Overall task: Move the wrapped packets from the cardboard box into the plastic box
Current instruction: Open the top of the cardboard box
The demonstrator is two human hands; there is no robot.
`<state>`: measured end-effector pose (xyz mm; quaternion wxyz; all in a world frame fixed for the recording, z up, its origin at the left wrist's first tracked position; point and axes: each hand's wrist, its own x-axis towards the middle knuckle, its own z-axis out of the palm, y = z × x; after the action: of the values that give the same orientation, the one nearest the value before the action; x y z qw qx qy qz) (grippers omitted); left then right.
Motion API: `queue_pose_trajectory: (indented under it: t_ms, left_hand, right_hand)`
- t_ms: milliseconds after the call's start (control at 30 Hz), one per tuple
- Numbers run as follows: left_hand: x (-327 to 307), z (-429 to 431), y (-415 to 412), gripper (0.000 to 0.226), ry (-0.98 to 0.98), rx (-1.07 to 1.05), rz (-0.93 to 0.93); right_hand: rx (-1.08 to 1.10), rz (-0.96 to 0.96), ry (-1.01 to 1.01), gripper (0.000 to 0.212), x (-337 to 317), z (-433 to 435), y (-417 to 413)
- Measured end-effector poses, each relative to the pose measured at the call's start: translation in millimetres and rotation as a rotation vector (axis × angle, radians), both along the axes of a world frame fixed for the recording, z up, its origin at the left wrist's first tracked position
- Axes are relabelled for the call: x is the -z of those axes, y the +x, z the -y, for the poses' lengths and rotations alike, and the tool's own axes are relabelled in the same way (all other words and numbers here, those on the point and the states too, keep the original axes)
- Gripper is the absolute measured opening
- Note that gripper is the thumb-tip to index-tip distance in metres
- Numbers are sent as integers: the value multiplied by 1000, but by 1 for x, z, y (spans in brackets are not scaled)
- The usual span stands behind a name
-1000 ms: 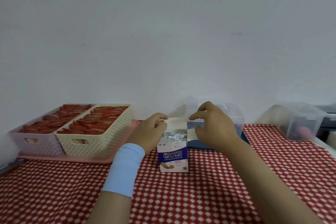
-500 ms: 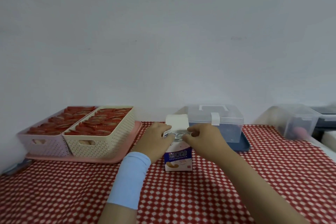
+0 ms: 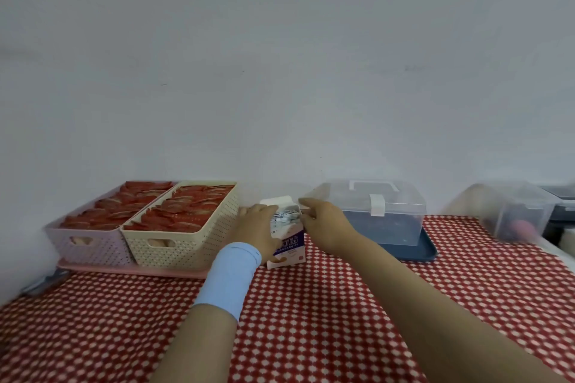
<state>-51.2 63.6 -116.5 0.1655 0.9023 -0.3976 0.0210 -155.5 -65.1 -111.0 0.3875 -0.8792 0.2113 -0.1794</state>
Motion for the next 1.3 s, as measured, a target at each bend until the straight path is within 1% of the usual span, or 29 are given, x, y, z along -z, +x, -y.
queue_pose_trajectory:
  t_ms: [67, 100, 167, 267, 333, 367, 433, 467, 500, 567, 667, 733, 800, 867, 933, 1033, 1200, 1300]
  left_hand:
    - [-5, 4, -2, 83, 45, -21, 14]
    - [-10, 5, -4, 86, 65, -35, 28]
    - [-20, 10, -8, 85, 86, -51, 96]
    - [-39, 28, -23, 71, 2, -7, 210]
    - [-51, 47, -37, 65, -31, 75, 193]
    - [-55, 58, -44, 64, -28, 117, 171]
    - [-59, 79, -55, 65, -14, 198, 120]
    - [-59, 89, -58, 66, -9, 232, 93]
    - [-58, 100, -60, 67, 4, 261, 65]
    - [-53, 119, -61, 68, 46, 292, 35]
    - [-42, 146, -54, 74, 138, 303, 29]
    - [-37, 156, -46, 75, 204, 297, 137]
    - [-33, 161, -38, 70, 200, 296, 236]
    - [-30, 164, -32, 69, 146, 305, 216]
    - [-28, 164, -31, 65, 108, 307, 193]
    - [-26, 161, -34, 58, 87, 308, 232]
    - [-26, 153, -38, 58, 88, 335, 244]
    - [-31, 150, -38, 60, 102, 358, 222]
  right_hand:
    - [-30, -15, 33, 55, -3, 6, -3]
    - [-32, -26, -5, 57, -6, 10, -5]
    - [3, -31, -115, 52, -13, 21, -14]
    - [83, 14, -262, 39, -27, 42, -36]
    - [135, 10, -389, 37, -33, 59, -55]
    - [158, -22, -495, 37, -35, 68, -65]
    - [191, -138, -727, 41, -33, 87, -80]
    - [194, -200, -801, 47, -31, 95, -85]
    - [187, -255, -835, 53, -27, 103, -88]
    - [157, -320, -832, 63, -17, 114, -88]
    - [157, -313, -877, 69, 0, 128, -80]
    - [190, -258, -967, 60, 10, 137, -72]
    - [197, -201, -1052, 44, 14, 145, -67]
    - [170, -185, -1117, 33, 12, 149, -64]
    - [118, -196, -1158, 28, 6, 150, -65]
    - [105, -205, -1167, 25, -5, 144, -68]
    - [149, -240, -1076, 30, -24, 139, -72]
    - [223, -189, -974, 31, -27, 140, -76]
